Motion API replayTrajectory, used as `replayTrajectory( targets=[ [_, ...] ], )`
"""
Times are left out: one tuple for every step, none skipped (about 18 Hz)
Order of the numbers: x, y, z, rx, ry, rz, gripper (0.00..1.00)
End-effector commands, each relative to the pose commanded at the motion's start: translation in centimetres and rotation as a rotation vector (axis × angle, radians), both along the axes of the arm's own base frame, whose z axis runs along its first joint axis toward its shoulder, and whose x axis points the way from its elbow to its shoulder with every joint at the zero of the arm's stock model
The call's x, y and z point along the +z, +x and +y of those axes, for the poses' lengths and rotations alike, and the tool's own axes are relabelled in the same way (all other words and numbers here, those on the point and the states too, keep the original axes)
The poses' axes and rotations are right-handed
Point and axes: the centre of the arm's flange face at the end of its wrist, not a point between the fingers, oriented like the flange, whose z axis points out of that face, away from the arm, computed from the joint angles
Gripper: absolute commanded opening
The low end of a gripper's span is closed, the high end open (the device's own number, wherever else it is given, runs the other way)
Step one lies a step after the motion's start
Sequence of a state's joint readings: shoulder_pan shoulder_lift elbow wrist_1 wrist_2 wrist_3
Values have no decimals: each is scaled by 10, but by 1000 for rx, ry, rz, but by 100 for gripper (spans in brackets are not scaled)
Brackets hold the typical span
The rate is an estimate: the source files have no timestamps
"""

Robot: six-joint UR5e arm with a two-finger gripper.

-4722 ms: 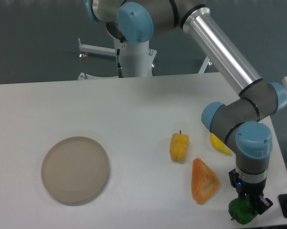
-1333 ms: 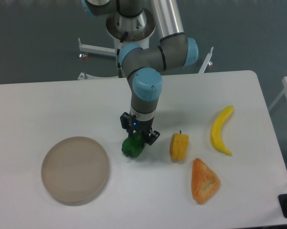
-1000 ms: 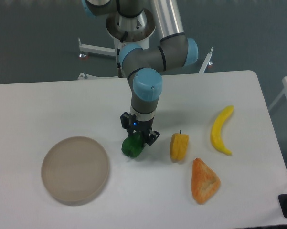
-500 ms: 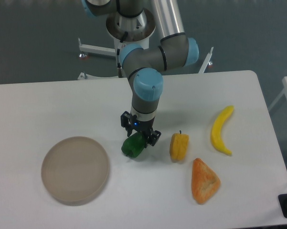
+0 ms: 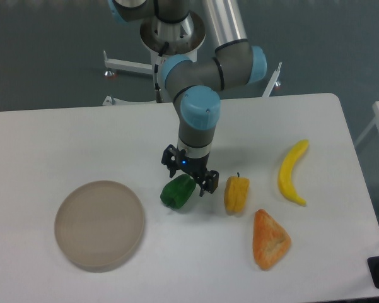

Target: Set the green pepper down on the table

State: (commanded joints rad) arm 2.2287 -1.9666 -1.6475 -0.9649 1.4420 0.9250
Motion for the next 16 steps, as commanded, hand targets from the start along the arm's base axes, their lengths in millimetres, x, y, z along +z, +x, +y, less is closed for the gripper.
replayTrajectory(
  targets=[
    [8,-8,-3,14,12,7,100],
    [18,-14,-5,23,25,20,100],
    [23,-23,-7,31,34,28,100],
    [29,-32,-8,33,42,39,100],
    [35,-39,-9,23,52,52,100],
    [40,-47,-11,-5,58,67,100],
    [42,-56,-15,-32,60,81,100],
    [44,-66,-20,-54,63,92,100],
    [44,-76,-25,-79,61,104,100],
    [46,-84,-29,-100,62,115,100],
    [49,-95,-33,-111,64,129,100],
    [54,-107,-38,-105,67,141,100],
    [57,-119,-45,-90,69,147,100],
    [61,-134,-55,-76,71,155,100],
    [67,-151,-71,-98,69,177,100],
    [67,-154,-74,-159,64,191,100]
  ],
)
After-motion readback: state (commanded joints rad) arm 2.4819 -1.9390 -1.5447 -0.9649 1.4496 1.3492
